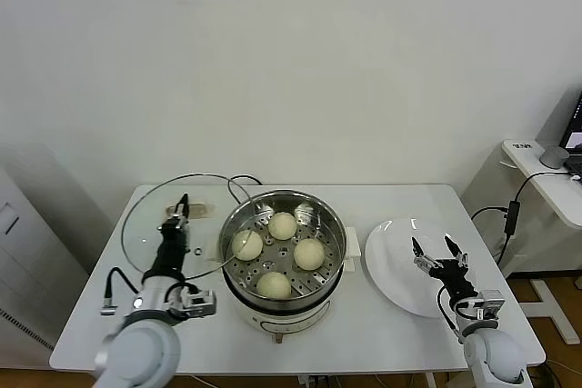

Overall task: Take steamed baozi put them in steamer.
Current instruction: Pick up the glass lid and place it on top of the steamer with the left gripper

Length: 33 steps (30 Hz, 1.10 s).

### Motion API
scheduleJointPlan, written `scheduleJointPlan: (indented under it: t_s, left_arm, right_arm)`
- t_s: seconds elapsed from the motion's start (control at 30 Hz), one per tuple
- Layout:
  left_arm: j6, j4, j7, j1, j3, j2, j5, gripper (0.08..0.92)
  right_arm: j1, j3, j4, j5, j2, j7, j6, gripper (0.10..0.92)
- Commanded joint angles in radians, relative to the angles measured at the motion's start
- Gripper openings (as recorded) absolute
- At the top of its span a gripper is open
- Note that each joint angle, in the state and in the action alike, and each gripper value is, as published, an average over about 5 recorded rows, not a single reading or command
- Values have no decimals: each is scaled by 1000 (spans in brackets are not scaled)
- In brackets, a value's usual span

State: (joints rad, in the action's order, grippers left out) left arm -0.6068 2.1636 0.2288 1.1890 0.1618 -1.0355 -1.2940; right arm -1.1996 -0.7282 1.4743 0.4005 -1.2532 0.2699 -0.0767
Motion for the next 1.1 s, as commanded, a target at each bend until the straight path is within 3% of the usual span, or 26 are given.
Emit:
scheduleJointPlan:
  t_s: [0.03, 0.47, 1.1]
  left_arm:
    - [-97, -28, 38, -93, -216, -104, -121, 100]
    - [-111, -68, 60, -140, -301, -173, -171, 100]
    - [-64, -157, 32, -203, -385, -211, -170, 100]
  right_arm:
    - [4, 0, -8, 1, 3, 0, -1, 823]
    - [0, -7, -22, 3, -2, 5, -7, 823]
    - [-7, -19, -27, 6, -6, 9, -10, 823]
